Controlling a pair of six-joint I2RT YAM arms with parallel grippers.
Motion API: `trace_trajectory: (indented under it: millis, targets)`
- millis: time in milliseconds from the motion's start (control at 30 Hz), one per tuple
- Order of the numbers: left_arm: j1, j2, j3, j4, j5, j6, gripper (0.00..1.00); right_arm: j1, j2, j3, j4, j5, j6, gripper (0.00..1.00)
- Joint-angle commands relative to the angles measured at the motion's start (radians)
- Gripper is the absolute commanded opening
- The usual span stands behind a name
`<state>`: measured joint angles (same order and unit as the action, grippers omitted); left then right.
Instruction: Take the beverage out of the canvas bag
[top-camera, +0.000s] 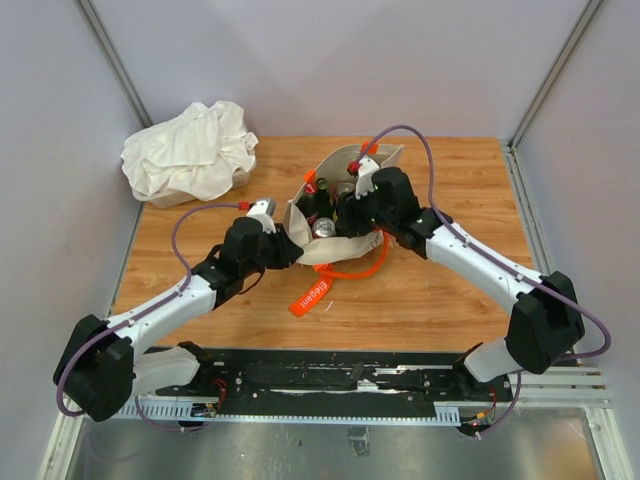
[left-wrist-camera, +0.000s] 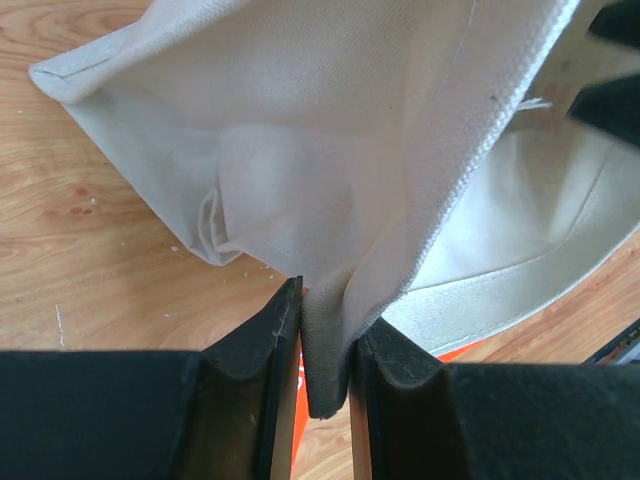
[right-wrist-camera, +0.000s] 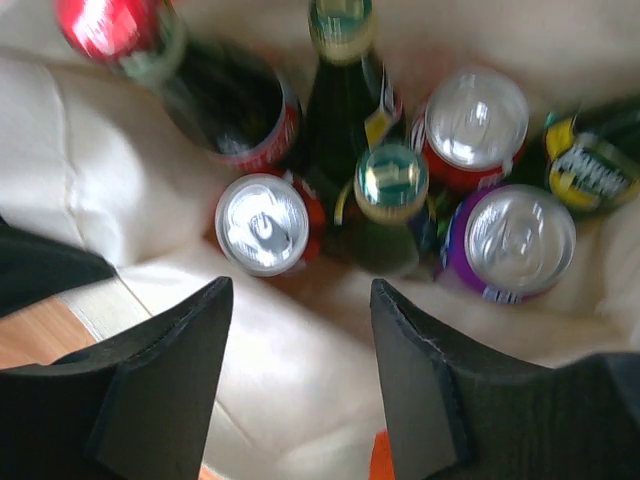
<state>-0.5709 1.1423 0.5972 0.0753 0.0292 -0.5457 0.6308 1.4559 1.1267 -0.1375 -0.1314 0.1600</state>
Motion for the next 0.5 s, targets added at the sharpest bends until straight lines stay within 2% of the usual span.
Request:
trace_trajectory:
  millis: [0, 233, 467]
  targets:
    - [0.005, 0.041, 0.019, -0.179, -0.049, 0.049, 0.24, 0.0, 0.041, 0.125, 0.034, -0.046, -0.052, 0.6]
    - [0.005, 0.048, 0.049, -0.196, -0.048, 0.055, 0.23, 0.003, 0.098, 0.189, 0.175, -0.142, -0.04, 0.59]
    - [0.005, 0.05, 0.072, -0.217, -0.054, 0.058, 0.24, 0.015, 0.173, 0.234, 0.212, -0.21, -0.044, 0.56]
